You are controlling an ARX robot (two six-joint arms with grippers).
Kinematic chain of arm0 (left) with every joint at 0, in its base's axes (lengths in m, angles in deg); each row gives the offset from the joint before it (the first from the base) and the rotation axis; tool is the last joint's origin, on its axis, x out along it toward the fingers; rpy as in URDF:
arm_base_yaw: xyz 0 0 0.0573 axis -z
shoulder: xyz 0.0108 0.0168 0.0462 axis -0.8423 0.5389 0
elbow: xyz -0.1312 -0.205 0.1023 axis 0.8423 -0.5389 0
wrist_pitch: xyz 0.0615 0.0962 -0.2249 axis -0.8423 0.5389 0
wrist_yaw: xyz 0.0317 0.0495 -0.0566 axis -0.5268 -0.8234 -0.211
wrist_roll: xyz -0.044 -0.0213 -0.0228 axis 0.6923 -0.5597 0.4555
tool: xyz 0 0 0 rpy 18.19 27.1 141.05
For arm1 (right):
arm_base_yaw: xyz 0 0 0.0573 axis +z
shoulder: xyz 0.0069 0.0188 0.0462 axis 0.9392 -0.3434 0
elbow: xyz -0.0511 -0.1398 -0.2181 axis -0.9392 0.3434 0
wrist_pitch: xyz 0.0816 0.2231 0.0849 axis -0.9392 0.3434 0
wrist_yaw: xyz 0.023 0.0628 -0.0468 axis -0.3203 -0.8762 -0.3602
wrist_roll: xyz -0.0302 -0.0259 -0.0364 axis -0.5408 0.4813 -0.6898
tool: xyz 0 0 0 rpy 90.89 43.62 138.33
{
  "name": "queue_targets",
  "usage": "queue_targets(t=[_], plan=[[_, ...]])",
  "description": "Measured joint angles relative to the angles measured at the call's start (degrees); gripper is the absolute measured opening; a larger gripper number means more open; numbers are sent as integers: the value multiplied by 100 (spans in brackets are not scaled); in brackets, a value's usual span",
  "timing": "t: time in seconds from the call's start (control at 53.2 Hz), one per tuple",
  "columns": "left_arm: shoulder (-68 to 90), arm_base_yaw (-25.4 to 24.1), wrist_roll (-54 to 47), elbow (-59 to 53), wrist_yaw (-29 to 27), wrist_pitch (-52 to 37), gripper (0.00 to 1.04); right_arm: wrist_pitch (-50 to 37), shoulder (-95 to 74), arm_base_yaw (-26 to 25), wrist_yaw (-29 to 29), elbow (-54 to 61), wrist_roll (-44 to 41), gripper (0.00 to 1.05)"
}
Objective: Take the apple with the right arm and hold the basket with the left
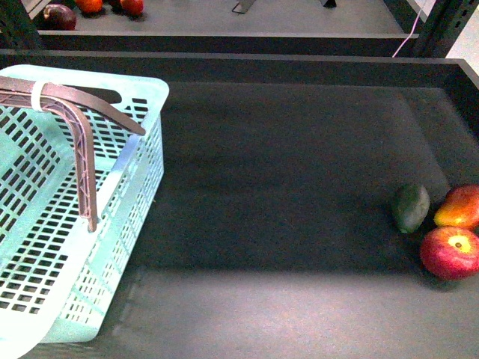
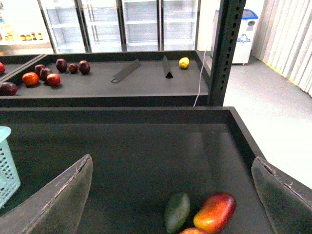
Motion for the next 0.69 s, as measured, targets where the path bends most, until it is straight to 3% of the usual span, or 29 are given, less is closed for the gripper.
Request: queue_targets(t=[0.263, 0.582, 0.695], plan=[[632, 249, 192, 645, -127, 57, 98, 0, 0, 0, 0, 0, 0, 96], [927, 219, 348, 931, -188, 164, 98, 0, 0, 0, 0, 0, -2, 96], [922, 203, 356, 929, -186, 173, 79, 0, 0, 0, 0, 0, -2, 96]])
